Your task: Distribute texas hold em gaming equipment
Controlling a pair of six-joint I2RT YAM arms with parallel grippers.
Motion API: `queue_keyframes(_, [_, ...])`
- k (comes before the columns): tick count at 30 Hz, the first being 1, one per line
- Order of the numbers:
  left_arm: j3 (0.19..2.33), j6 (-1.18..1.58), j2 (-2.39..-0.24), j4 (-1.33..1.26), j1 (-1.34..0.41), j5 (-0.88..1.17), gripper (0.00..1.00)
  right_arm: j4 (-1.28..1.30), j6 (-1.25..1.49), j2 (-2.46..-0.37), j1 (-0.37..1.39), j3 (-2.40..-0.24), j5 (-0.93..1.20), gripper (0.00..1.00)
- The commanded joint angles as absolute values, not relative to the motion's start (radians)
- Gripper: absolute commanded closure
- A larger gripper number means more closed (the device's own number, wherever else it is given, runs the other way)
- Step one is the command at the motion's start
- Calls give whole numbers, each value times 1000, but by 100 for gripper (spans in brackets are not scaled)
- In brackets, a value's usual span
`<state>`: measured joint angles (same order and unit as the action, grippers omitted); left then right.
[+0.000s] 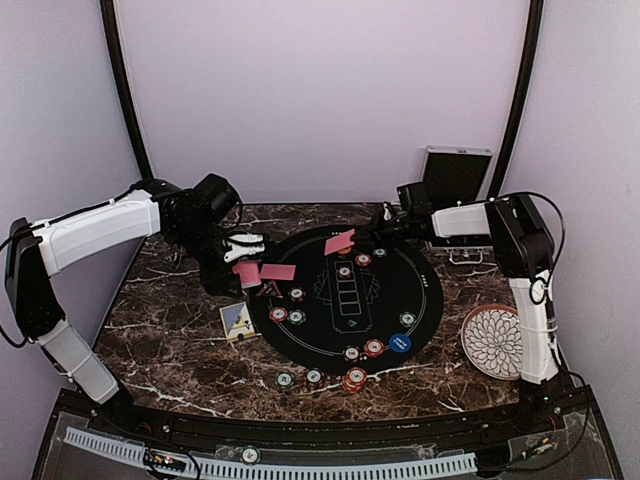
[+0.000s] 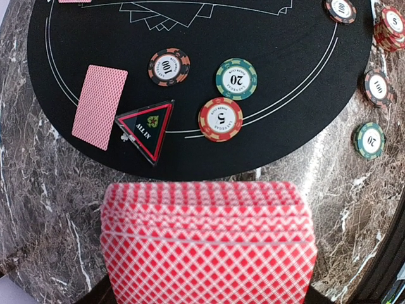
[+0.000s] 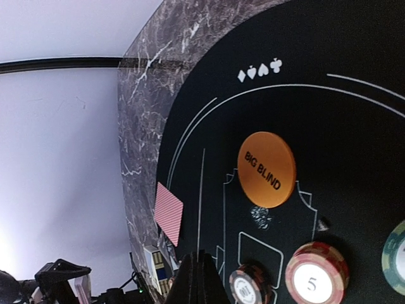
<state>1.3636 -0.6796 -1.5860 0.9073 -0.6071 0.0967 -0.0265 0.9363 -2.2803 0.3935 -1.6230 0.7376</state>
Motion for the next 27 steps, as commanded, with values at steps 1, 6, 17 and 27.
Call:
queue_keyframes(1, [1363,-674,-1564,929,-607,116,92,97,847,-2319,388,-1714,681,100])
queue_keyframes(6, [1368,-670,-1568,930,-607,123,92,199,795,-2354,388,-1793,632,92])
queue_keyframes(17, [1375,-669,-1570,931,-608,125,92,340,680,-2305,388,-1863,486,52])
queue_keyframes(27, [1399,-668,-1581,923,-607,128,92,96,767,-2057,454,-1581,572,33])
